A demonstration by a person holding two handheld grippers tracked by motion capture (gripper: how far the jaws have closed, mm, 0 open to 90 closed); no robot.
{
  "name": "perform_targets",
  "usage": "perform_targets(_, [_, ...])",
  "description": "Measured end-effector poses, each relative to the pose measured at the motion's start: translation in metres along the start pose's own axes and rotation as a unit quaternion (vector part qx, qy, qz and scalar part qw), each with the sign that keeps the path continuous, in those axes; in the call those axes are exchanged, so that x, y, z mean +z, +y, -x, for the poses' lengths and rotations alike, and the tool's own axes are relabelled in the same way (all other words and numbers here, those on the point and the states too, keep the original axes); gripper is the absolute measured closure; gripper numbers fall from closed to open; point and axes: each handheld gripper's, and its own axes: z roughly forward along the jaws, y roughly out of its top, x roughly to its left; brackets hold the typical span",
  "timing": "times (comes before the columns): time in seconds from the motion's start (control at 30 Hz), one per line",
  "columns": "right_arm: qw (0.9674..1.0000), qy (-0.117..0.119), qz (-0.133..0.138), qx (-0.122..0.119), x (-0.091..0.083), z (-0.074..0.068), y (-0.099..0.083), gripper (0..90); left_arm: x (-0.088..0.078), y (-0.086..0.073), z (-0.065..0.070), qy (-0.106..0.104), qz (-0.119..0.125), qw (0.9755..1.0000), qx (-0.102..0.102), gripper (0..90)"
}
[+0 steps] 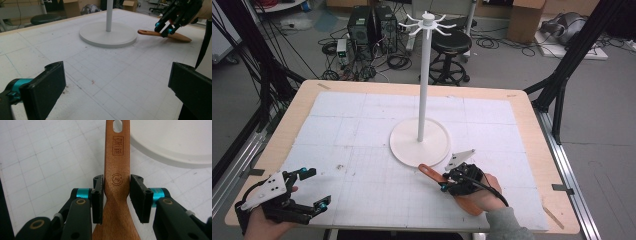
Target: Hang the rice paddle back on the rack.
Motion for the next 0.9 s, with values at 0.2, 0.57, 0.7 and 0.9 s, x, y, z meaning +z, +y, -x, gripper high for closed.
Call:
perform_targets(0.2, [0.9998,-0.01,0.017,-0.005,-0.011,-0.001,0.001,64.2,0.001,0.0,0.0,0.0,0.0,1.0,-0.001,1.8])
perform_targets(0.57, [0.999,-0.016,0.039,-0.015,-0.022,-0.004,0.001,64.2,0.001,0.0,0.0,-0.001,0.001,1.0,-0.001,1.8])
perform_targets(0.7, [0.9986,-0.022,0.042,-0.025,-0.025,-0.006,0.002,64.2,0.0,0.0,0.0,-0.001,0.003,1.0,-0.002,1.8])
perform_targets(0.9, [0.9974,-0.031,0.061,-0.021,-0.034,-0.008,0.002,64.2,0.0,0.0,-0.001,-0.001,0.002,1.0,-0.003,1.8])
